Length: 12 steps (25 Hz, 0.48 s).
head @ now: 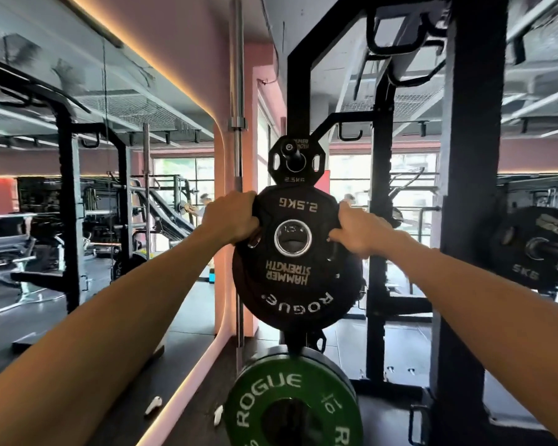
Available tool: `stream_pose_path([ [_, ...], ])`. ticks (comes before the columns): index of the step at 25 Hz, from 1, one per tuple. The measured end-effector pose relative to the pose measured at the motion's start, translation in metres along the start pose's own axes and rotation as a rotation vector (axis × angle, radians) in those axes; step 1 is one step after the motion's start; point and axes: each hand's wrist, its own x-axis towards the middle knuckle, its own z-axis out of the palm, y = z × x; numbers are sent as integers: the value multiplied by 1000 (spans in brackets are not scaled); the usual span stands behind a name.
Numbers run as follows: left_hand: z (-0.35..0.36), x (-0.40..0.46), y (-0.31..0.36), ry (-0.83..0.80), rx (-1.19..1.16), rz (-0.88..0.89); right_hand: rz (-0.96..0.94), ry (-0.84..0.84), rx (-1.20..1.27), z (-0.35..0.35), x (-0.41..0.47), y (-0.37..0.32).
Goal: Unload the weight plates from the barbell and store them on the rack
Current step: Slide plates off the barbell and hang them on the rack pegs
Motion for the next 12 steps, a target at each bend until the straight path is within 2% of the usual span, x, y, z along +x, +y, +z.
stream_pose_path([
  [12, -5, 160, -56, 197, -113, 130, 66, 170, 32, -34, 155, -2],
])
